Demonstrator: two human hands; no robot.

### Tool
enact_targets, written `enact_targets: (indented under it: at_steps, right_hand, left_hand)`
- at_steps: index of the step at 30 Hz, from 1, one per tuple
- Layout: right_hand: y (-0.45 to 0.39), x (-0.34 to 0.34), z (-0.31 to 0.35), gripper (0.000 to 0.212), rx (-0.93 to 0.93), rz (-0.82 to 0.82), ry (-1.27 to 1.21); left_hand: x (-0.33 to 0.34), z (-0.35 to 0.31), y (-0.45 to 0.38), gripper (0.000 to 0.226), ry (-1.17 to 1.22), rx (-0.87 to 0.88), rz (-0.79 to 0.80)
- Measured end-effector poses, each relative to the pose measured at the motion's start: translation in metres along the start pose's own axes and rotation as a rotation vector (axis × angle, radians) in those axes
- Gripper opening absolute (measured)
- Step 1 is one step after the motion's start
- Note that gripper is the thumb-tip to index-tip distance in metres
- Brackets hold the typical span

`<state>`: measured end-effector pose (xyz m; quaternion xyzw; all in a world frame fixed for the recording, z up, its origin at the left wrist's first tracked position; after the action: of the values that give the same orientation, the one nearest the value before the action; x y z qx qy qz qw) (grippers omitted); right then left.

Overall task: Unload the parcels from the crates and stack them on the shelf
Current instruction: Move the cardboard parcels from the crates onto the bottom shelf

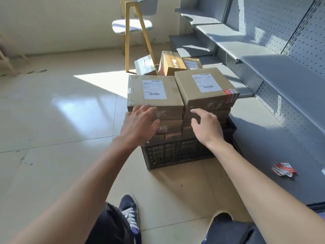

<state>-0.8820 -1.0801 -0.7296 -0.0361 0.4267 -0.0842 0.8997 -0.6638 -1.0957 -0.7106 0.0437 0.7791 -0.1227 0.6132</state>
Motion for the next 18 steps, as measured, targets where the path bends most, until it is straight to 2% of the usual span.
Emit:
enact_targets:
  at_steps: [5, 11, 18]
  right_hand:
    - [-0.035, 0.043, -0.003, 0.039, 0.023, 0.051, 0.028]
    - [-0.075, 0.065, 0.004, 0.044, 0.014, 0.080, 0.032]
    - [-0.107, 0.103, 0.007, 0.053, -0.021, 0.094, 0.140]
  left_hand:
    - [0.011, 0.047, -0.027, 0.056, 0.076, -0.172, -0.051]
    - [0.017, 0.075, -0.059, 0.060, 0.030, -0.199, -0.074]
    - [0.045, 0.100, -0.083, 0.068, 0.032, -0.243, 0.012]
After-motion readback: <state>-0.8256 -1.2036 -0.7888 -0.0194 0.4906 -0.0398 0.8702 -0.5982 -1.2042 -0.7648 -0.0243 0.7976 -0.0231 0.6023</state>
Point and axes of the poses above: each hand's wrist, its own y-axis away from the middle knuckle, its own x-axis out of the palm, z = x × y, the point moved 9 cm from there along -y, towards the middle knuckle, and after that the axes turned 1 degree about -y, right-handed, at the moved point
